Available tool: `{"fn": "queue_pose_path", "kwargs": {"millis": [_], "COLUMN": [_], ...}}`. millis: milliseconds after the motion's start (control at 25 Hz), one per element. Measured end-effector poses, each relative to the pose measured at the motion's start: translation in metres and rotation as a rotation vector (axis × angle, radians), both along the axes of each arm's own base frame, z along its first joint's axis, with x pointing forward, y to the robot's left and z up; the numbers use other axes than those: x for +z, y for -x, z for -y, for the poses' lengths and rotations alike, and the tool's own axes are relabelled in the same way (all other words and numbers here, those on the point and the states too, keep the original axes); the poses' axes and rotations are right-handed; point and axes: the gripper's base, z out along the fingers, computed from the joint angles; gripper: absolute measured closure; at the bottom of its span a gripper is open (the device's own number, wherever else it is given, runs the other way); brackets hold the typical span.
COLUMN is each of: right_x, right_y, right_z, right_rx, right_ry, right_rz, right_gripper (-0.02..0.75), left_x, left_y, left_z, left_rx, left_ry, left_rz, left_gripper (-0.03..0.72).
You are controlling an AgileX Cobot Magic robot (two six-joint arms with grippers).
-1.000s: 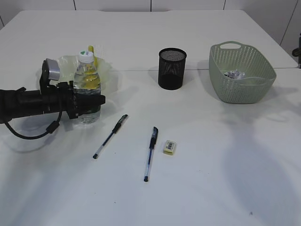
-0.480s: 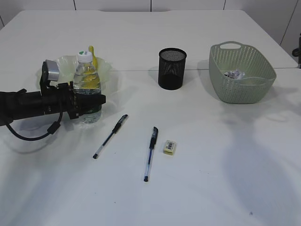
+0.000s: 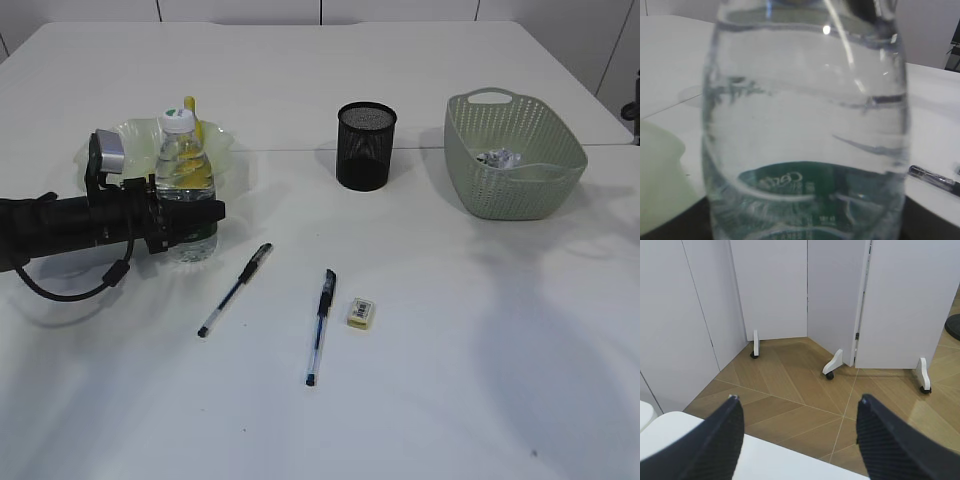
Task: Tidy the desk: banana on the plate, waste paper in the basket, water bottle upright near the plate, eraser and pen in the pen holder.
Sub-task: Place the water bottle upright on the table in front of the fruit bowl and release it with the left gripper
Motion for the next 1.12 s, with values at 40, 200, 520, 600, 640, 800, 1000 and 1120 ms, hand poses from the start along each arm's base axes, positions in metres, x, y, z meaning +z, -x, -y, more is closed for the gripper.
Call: {"fn": "queue_pose_path", "kwargs": {"millis": [40,200,520,600,640,800,1000,1120], "right_x": [0.000,0.000,0.000,0.000,0.000,0.000,0.000,0.000], "right_y": [0.000,0.000,0.000,0.000,0.000,0.000,0.000,0.000], "right_z": [0.000,0.000,0.000,0.000,0.000,0.000,0.000,0.000], "right_rx": [0.000,0.000,0.000,0.000,0.000,0.000,0.000,0.000], "right_ry": [0.000,0.000,0.000,0.000,0.000,0.000,0.000,0.000], "right_rz": [0.000,0.000,0.000,0.000,0.000,0.000,0.000,0.000], "right_gripper": [0.211,0.210,0.211,0.211,0.210,0.210,0.210,0.211], "left_x": [0.000,0.000,0.000,0.000,0.000,0.000,0.000,0.000], "left_y": [0.000,0.000,0.000,0.000,0.000,0.000,0.002,0.003], "left_z": [0.000,0.000,0.000,0.000,0.000,0.003,0.015,0.016], "left_rx": [0.001,0.001,0.001,0.001,0.001,-0.005,-0.029,-0.031], "left_ry": [0.001,0.001,0.001,0.001,0.001,0.002,0.002,0.002], "left_rz": [0.000,0.000,0.000,0.000,0.000,0.000,-0.001,-0.001], "left_gripper": [0.294,0.294,0.294,0.294,0.294,0.294,0.294,0.294]}}
